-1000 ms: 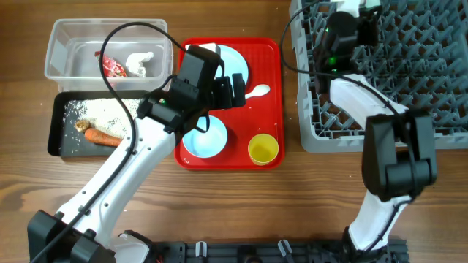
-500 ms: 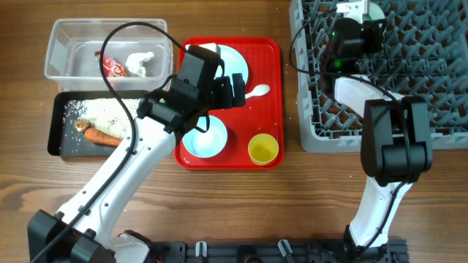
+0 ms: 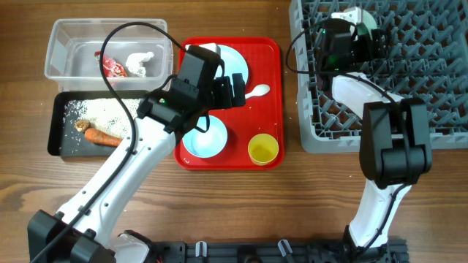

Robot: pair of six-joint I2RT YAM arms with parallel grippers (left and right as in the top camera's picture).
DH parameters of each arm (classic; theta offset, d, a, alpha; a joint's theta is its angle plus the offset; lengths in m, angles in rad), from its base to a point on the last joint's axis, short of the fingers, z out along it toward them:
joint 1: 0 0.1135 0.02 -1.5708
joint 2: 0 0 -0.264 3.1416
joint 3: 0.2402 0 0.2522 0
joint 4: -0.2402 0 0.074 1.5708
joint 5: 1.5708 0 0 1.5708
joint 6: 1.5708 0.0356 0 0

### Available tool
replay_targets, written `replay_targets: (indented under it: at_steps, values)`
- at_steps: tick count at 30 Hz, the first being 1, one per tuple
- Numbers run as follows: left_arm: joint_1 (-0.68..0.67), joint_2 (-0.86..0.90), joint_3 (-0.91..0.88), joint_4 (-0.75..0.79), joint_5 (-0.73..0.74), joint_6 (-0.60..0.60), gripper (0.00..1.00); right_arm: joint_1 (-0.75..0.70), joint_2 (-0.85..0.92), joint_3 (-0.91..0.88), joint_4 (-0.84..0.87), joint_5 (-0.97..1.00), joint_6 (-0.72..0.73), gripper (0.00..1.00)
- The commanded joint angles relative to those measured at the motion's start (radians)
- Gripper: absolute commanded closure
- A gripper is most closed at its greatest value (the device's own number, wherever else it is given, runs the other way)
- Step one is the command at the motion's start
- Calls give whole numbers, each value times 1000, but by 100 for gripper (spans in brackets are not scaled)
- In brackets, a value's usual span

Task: Sort waste into correct bins and load items into the dishwasher rack
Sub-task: 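Carry the green bowl into the dish rack and release it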

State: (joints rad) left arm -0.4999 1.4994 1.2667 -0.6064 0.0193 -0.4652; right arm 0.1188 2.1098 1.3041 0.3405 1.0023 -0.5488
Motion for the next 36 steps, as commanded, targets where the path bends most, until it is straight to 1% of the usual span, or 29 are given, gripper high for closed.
replay_targets:
  at_steps: [1,7,16,19,22,24,25,27,29,30,31,32,33,34,36]
  values:
    - [5,3,-1,3,-13,12,0,32,8,-20,-5,-43,29,11]
    - [5,3,-1,3,-13,12,0,31,-62,-20,22,-47,29,10]
    - [5,3,-1,3,-13,12,0,31,-238,-20,40,-84,62,8]
    - [5,3,-1,3,-13,12,0,31,-275,-20,32,-85,61,9]
    - [5,3,-1,3,-13,12,0,32,-283,-20,-27,-114,69,9]
    - [5,3,-1,3,-13,12,0,32,-283,-21,-84,-131,135,9]
    - [5,3,-1,3,-13,12,0,32,-283,-20,-127,-144,204,9]
    - [5,3,-1,3,-13,12,0,34,-283,-20,-210,-177,304,5]
    - [5,3,-1,3,-13,12,0,35,-293,-20,-364,-284,428,5]
    - [5,3,-1,3,-13,12,0,35,-302,-20,-454,-357,522,4]
    - [5,3,-1,3,-13,12,0,33,-316,-20,-541,-468,591,4]
    - [5,3,-1,3,-13,12,0,32,-332,-20,-602,-574,605,4]
    - [5,3,-1,3,-13,12,0,31,-346,-20,-636,-652,607,5]
    - [5,3,-1,3,-13,12,0,31,-371,-20,-663,-718,653,6]
    - [5,3,-1,3,-13,12,0,31,-431,-20,-680,-763,748,7]
